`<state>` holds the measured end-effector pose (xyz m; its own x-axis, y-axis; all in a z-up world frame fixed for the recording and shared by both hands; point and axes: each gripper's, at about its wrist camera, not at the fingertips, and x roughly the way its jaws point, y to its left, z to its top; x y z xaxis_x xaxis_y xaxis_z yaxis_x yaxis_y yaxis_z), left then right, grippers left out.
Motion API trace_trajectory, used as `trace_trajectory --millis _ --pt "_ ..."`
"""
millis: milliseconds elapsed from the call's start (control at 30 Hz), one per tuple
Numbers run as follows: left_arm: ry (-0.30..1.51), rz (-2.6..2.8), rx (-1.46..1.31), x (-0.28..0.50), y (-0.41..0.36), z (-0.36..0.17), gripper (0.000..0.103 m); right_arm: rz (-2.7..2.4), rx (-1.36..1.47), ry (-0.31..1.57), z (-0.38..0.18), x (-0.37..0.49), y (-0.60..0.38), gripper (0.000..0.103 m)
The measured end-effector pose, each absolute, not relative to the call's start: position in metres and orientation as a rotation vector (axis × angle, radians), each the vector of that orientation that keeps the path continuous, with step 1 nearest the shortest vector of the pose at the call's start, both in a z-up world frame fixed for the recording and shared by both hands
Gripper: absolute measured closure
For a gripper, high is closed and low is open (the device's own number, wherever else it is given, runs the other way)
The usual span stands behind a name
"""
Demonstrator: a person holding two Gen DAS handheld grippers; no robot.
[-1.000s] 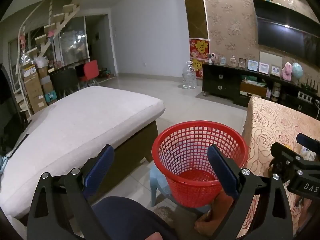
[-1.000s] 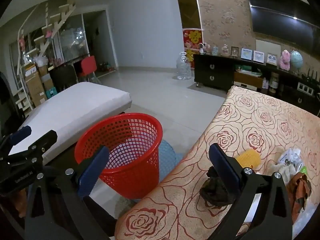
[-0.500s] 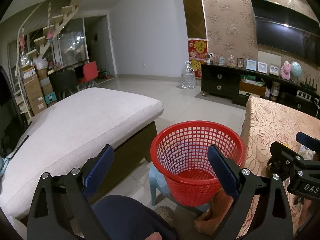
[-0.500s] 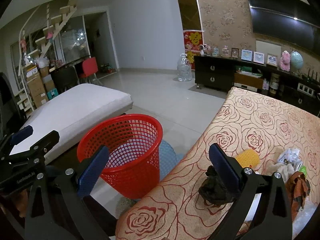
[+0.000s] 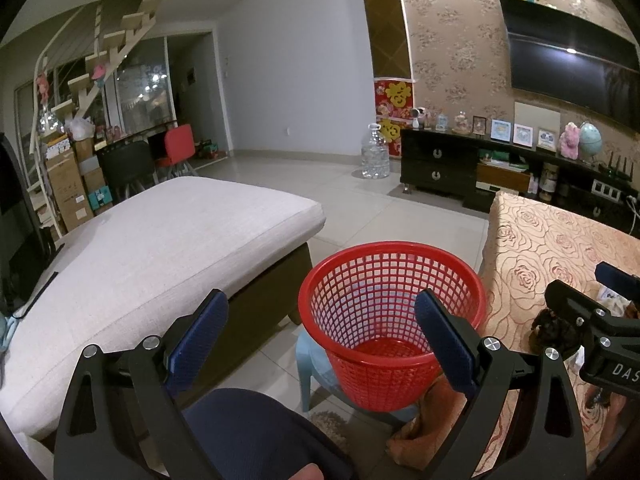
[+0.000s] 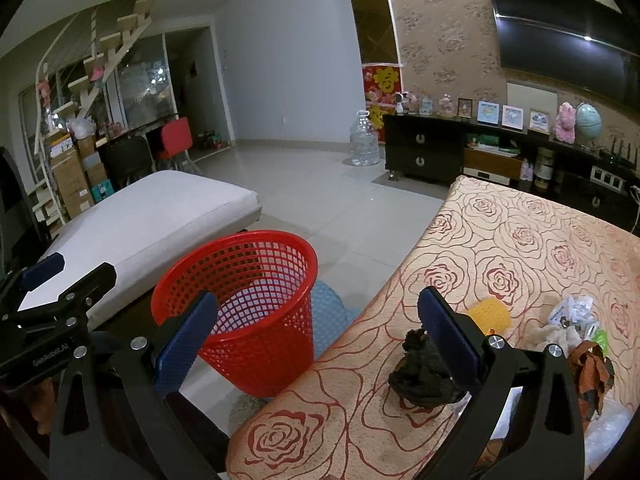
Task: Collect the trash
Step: 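Move both tools from the red basket toward the trash pile on the table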
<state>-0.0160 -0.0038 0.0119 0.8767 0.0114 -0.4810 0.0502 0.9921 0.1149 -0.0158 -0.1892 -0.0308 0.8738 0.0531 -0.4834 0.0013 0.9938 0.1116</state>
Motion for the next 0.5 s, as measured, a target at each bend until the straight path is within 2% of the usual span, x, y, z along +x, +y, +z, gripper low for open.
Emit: trace_trajectory --millis 500 --pt "0.503 -0.021 0.123 -0.0168 -0.0039 0.0121 0.012 0.028 0.107 0.505 -0.0303 -0.0173 -0.1894 0.006"
